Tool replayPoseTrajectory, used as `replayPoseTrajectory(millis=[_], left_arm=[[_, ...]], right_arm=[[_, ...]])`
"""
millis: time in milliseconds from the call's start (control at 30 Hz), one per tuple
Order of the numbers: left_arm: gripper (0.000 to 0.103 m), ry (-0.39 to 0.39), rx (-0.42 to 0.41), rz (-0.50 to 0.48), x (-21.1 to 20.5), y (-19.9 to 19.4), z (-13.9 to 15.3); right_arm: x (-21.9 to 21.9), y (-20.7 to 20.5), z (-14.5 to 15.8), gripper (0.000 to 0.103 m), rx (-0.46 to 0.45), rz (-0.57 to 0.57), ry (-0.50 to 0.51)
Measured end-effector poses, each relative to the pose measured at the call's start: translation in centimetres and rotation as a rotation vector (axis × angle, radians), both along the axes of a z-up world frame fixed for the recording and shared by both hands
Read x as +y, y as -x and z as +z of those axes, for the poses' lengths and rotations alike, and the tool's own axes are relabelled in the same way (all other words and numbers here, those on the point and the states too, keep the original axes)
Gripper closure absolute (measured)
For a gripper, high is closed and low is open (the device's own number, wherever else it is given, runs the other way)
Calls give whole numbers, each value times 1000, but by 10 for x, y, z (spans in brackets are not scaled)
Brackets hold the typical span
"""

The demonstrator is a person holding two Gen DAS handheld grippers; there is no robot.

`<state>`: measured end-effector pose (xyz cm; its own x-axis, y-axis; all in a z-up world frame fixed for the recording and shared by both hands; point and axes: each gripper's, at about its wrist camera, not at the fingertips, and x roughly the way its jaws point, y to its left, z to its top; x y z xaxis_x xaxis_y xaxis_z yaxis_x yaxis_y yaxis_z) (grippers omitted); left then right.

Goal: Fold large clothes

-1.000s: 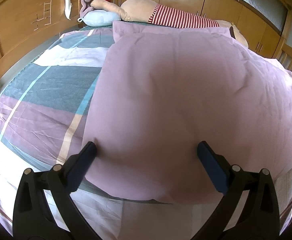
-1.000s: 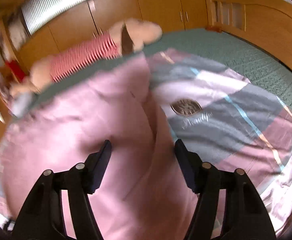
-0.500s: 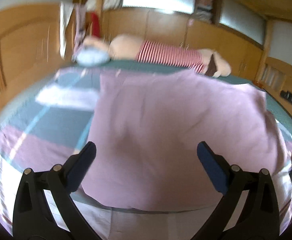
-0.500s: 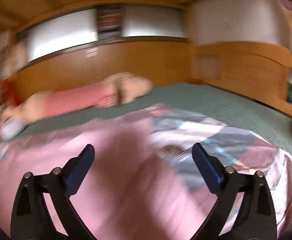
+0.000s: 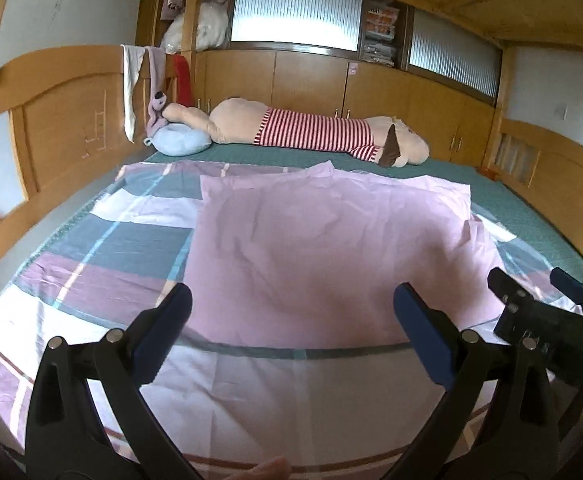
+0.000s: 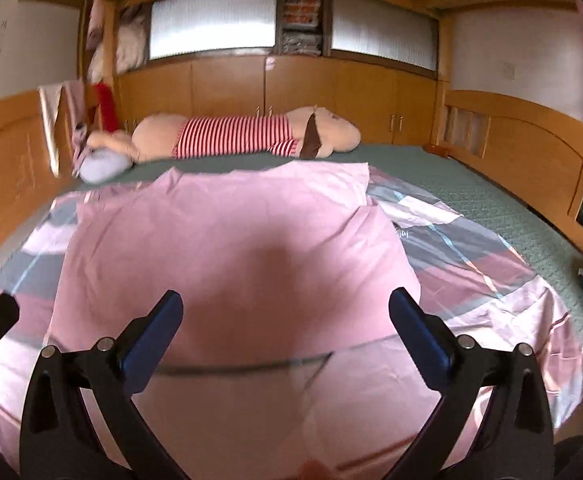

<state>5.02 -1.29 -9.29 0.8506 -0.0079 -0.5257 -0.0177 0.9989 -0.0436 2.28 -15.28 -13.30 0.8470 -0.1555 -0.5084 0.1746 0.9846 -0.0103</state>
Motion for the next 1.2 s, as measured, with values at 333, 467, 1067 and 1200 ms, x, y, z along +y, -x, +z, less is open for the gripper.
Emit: replayPoseTrajectory(millis=[333,467,1067,1200], left_arm=[[2,14,35,-6,-10,11,11],[2,23,52,0,-14,12,13],[2,9,61,-13,-13,7,9],[2,9,65,-15,-13,6,9]], right_arm=[[17,30,17,1,-27,-22,110],[7,32,18,1,-13,-22,65],[1,33,23,1,-36,-38,88],[2,33,22,1,-35,-38,89]])
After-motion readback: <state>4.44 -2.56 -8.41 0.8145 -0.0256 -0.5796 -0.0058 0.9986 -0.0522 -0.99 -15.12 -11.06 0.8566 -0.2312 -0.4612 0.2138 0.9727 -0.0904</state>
